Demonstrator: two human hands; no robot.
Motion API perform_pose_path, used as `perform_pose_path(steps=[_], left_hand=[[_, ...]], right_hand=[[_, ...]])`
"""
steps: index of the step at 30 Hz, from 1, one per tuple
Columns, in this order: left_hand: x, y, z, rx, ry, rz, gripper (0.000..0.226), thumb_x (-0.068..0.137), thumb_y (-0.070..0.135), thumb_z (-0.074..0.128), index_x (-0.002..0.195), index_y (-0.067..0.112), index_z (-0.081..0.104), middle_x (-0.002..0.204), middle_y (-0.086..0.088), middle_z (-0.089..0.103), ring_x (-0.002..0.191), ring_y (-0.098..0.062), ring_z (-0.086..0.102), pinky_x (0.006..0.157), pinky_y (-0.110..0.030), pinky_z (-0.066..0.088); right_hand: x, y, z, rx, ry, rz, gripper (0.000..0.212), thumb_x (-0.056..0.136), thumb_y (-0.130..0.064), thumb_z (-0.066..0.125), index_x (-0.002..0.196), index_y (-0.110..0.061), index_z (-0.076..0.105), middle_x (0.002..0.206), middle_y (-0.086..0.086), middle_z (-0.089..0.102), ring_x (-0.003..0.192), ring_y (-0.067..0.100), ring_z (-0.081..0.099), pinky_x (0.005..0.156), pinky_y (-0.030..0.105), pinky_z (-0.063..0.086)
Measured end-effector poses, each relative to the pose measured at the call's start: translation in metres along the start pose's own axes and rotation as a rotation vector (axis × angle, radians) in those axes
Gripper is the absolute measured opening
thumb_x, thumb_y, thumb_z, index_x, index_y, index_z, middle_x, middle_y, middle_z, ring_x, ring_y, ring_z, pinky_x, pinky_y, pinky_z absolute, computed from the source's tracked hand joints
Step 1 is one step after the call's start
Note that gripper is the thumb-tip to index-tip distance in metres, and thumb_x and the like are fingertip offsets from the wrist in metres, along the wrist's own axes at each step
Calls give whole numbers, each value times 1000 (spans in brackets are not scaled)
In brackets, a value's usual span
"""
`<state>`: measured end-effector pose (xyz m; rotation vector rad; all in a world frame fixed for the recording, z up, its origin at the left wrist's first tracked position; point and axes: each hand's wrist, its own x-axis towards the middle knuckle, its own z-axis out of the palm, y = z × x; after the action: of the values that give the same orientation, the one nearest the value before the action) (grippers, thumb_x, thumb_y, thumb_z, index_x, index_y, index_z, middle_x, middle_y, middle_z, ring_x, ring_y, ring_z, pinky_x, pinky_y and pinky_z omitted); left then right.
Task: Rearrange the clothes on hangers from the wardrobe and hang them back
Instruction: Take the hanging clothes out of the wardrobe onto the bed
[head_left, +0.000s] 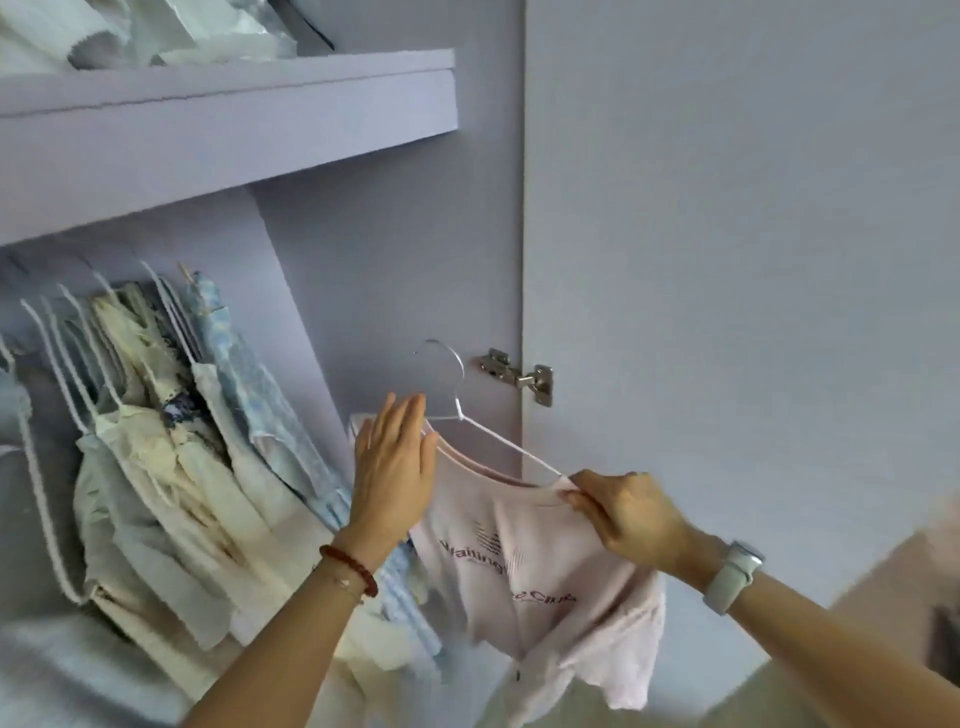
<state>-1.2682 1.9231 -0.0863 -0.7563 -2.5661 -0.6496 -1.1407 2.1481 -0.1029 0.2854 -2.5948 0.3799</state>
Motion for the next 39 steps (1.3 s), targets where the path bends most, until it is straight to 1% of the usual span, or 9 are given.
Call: perform_pose_path(steps=[3,6,10,17,22,25,29,35,39], left_hand=[[-24,21,29,-123,-148,95,51,91,38,25,106,10,64,104,-9,67,104,-30,61,97,-57,35],[-51,52,55,-347,-269,171,46,88,43,24,87,17,62,84,-6,62,79,-28,59,73,-34,44],[-98,123,82,-611,-409,294,22,86,42,30,89,30,48,82,2,57,75,-10,51,69,-25,40],[-141,255,89,-793,-421,507,33,87,34,41,80,14,65,79,2,62,71,-10,54,60,-20,38],[-160,344,91,-851,-485,765,25,86,27,49,84,12,69,80,1,65,67,-10,56,56,-18,39],[-187,415,94,-908,-532,858,20,84,21,54,85,9,71,81,-2,66,67,-15,60,61,-22,44],[-236,522,94,-976,-544,949,17,81,16,55,82,9,70,78,-7,67,69,-26,63,68,-39,51],[-327,694,88,-989,-527,1085,16,81,17,56,78,11,70,75,-6,67,70,-28,63,71,-40,42],[-387,789,87,-934,-485,1119,19,81,18,54,86,15,73,86,-3,71,84,-28,63,89,-42,37]], right_hand=[[-57,2,-32,-107,-50,29,17,89,-33,39,82,-24,52,50,-8,57,42,14,48,39,17,25],[-117,4,-60,-208,-108,167,19,86,-31,40,76,-23,55,52,-9,57,43,13,49,38,18,29],[-203,6,-103,-306,-91,527,28,84,-31,38,77,-20,63,65,-8,62,59,16,60,45,19,42],[-325,-43,-162,-337,75,997,32,84,-37,43,82,-14,64,70,1,63,62,28,59,53,30,46],[-390,-82,-189,-388,202,1215,32,84,-40,45,90,-16,66,59,1,64,58,27,61,52,21,36],[-439,-96,-212,-462,372,1344,34,83,-39,44,85,-14,66,51,3,59,52,30,59,51,23,37],[-508,-101,-254,-620,598,1534,24,80,-28,49,84,-13,68,68,7,68,64,30,64,57,27,39],[-630,-87,-332,-806,869,1704,17,88,-18,53,89,-8,67,82,13,69,80,35,62,71,37,42],[-703,-76,-377,-843,986,1804,25,87,-23,48,91,-8,67,84,13,69,83,34,60,76,37,40]])
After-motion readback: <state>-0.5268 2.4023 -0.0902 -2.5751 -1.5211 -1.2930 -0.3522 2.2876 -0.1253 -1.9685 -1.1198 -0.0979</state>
